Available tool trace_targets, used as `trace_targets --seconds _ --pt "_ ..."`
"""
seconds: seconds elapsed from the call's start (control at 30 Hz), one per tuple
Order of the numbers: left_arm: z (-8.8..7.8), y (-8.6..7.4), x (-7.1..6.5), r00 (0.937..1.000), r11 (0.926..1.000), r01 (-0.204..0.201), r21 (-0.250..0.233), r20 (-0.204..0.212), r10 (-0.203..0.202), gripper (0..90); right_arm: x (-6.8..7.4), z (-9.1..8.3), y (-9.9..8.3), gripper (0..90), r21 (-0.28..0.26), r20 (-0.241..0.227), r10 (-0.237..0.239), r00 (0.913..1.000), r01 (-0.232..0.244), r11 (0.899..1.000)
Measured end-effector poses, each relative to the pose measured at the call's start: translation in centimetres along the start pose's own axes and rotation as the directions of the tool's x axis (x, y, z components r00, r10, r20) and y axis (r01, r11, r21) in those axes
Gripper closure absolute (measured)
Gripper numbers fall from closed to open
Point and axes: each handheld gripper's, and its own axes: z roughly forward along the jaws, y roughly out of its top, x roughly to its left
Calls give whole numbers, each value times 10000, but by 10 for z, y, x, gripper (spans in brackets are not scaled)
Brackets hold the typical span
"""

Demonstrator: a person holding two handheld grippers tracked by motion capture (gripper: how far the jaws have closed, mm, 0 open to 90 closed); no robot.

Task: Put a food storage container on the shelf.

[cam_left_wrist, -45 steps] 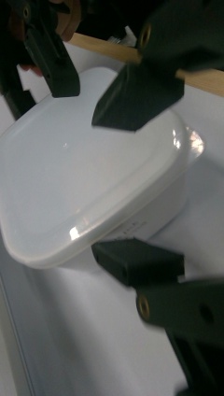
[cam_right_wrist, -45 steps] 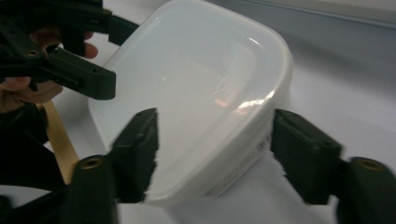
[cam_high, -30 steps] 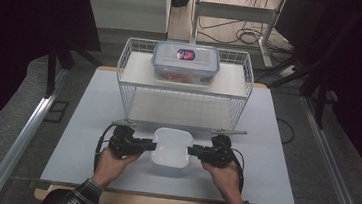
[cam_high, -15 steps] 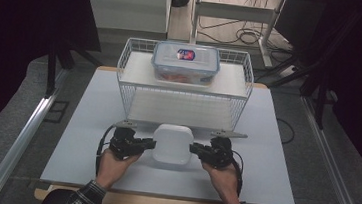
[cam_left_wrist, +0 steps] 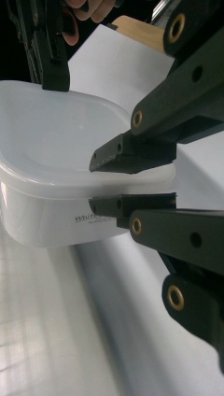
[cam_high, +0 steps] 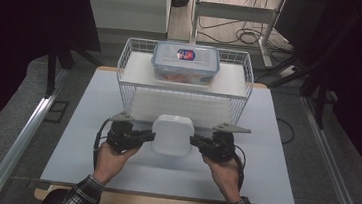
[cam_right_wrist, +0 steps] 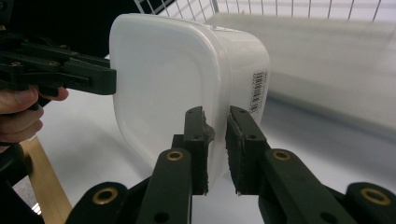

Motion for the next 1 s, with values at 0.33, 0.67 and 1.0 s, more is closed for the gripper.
trace_targets --seconds 0.33,0.67,1.0 --pt "-18 37 -10 9982 9969 -570 -537 -194 561 786 7 -17 36 782 -638 68 -423 9991 427 9971" --pt "-29 71 -18 9962 9924 -856 -883 -206 841 785 10 -33 66 782 -1119 105 -585 9982 593 9919" --pt "-44 103 -22 9936 9869 -1119 -1162 -312 1090 785 11 -44 99 782 -1474 8 -722 9974 715 9865"
